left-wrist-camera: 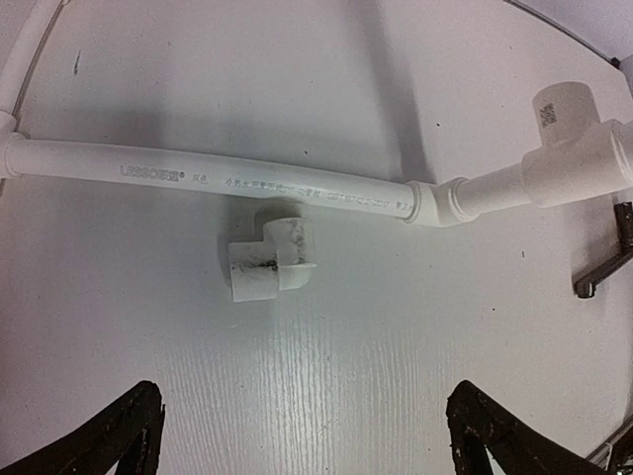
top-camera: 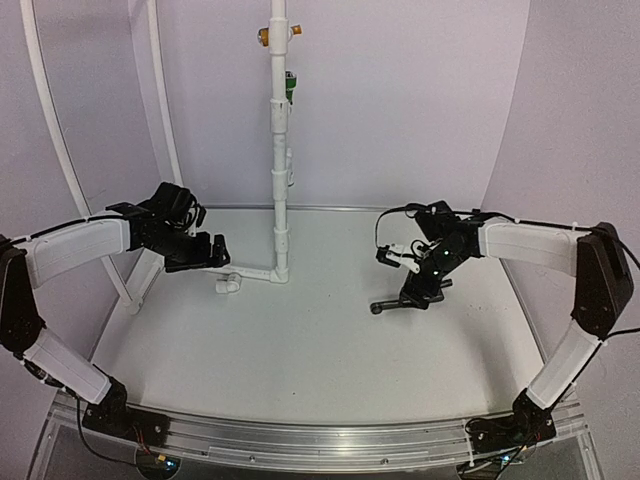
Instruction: Install the water faucets
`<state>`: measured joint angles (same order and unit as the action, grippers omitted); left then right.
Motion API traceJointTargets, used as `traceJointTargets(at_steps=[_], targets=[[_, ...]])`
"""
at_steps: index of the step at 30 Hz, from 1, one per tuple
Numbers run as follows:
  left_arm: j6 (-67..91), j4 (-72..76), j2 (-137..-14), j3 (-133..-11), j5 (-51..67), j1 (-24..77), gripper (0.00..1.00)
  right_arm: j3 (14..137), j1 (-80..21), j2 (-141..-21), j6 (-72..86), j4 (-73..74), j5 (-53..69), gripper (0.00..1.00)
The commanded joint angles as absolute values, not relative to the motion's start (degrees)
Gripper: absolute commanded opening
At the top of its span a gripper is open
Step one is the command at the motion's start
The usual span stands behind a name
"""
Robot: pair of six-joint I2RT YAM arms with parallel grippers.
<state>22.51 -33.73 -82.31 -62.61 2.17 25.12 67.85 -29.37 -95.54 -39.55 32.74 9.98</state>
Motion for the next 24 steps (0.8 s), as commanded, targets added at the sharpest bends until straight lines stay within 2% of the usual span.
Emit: traceJointTargets(at_steps=[1,13,20,24], targets=[[22.77,-31.36,-80.74,-63.34,6.06,24.96,1.0,74.16,-31.75,-102.42,-42.58,37.23,3.78,0.92],[23.12,-30.51,-79.65,-62.62,9.68,24.96,1.0,87.35,-31.86,-117.31,-49.72,46.49,1.11,0.76],[23.29,-30.23,-79.18,-62.16,10.33,24.96,1.0,88.99,-32.1,-120.74,-51.27,48.64,0.0,0.57],[23.72,-32.7,-82.02,-63.32,5.46,24.96,1.0,87.8,-32.41,-121.55,-50.41,48.62,0.24,0.47]])
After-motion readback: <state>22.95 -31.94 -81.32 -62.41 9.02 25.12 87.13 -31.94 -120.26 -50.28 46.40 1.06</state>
